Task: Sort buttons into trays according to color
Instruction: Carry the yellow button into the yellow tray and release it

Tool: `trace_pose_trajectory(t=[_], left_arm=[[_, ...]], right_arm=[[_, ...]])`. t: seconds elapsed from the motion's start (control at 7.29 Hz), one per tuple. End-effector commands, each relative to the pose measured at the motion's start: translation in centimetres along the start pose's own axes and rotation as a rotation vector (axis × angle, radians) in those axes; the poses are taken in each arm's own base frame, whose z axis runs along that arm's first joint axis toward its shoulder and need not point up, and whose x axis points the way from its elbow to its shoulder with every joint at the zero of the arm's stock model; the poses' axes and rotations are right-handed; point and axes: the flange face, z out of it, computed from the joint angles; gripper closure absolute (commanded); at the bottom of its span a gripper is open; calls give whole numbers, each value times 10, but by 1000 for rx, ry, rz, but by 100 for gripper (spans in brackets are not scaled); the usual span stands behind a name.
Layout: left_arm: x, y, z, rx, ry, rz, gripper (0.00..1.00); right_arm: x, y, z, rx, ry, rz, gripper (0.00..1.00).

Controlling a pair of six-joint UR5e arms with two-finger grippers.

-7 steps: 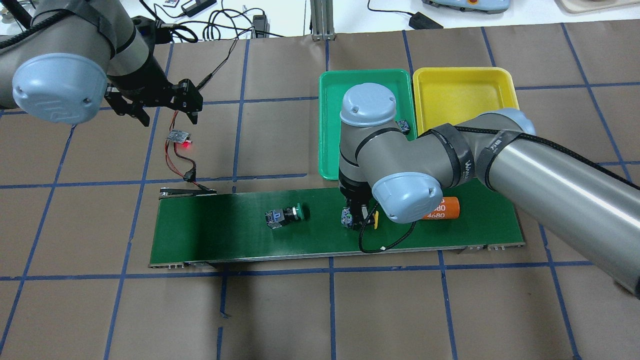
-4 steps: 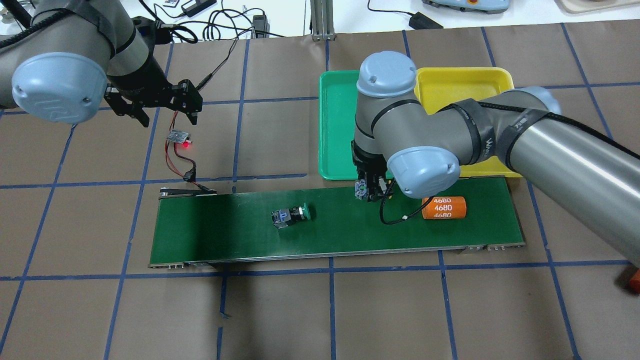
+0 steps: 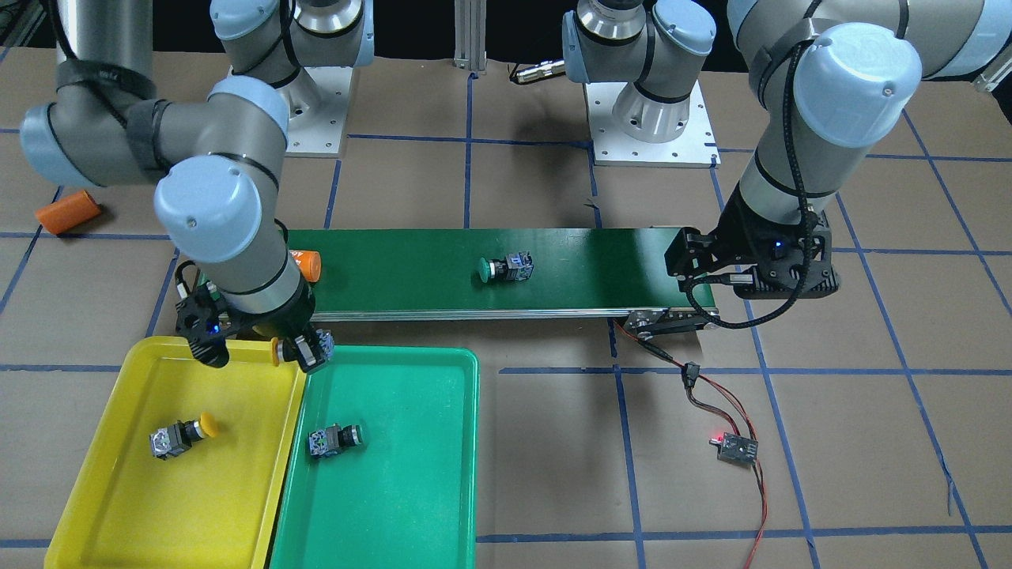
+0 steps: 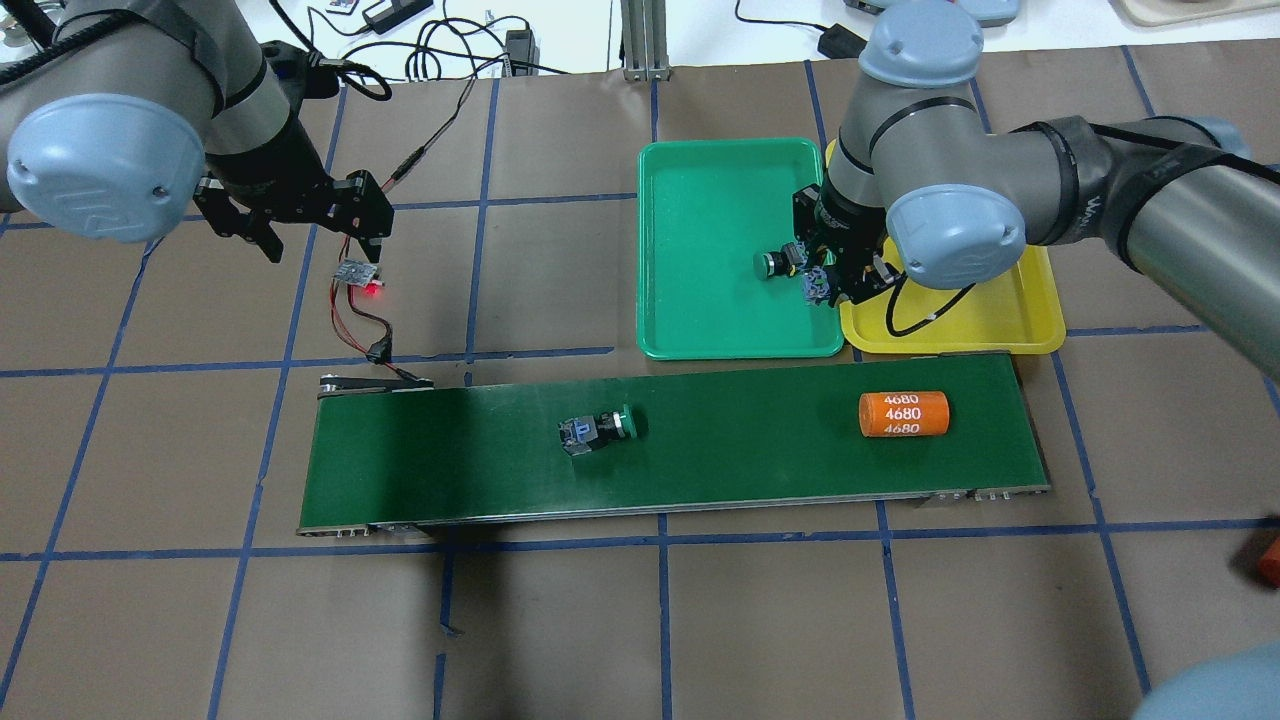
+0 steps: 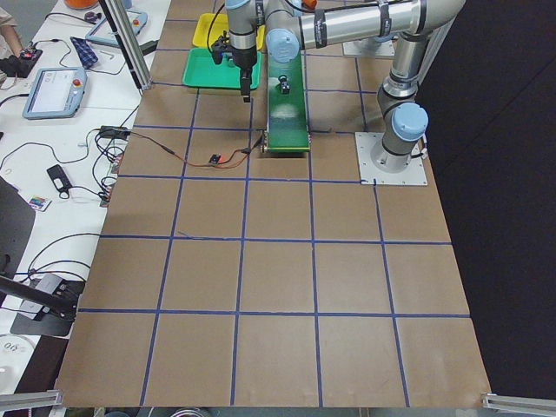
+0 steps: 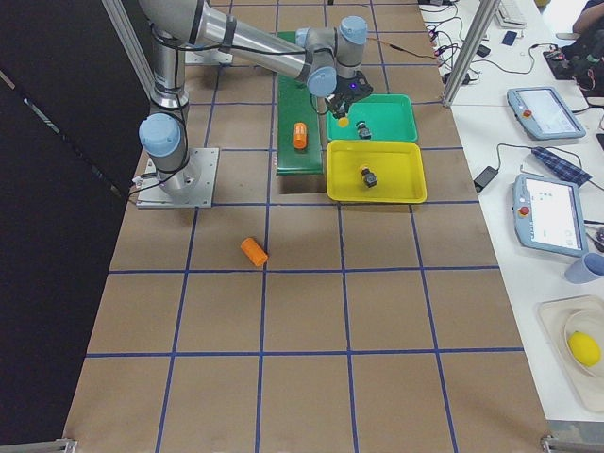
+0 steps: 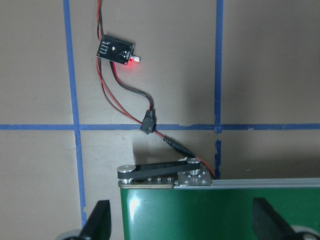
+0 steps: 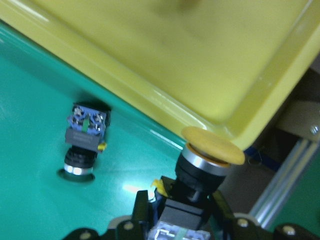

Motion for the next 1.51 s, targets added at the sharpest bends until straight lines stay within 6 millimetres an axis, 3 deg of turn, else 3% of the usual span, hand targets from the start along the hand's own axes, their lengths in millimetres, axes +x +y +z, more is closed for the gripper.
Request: trace_pose_trajectory(t=[0.0,0.41,0.55,0.69,0.82,0.96,1.23,1.37], left_arm=[[-2,-5,-23,-12,-1,8,0],[2,11,-47,35,32,-10,0],[2,8,-49,51,39,-15,0],[3,2,-50,57,45,-15,0],[4,10,-51,60,54,-15,0],[5,12,-48,52,56,-15,0],[3,10,-49,56,49,-14,0],[3,9,-47,52,50,-13,0]], right_arm=[[-5,-49,43,2,43,-55,100],[4,-70,58,23,99,-103,98],[4,-76,72,8,117,-113,96],[7,-78,80,-5,130,-110,88],[6,-78,77,-2,128,-110,60],[7,-81,79,19,136,-111,1],[18,-70,47,12,156,-117,0],[26,-59,15,5,155,-121,0]])
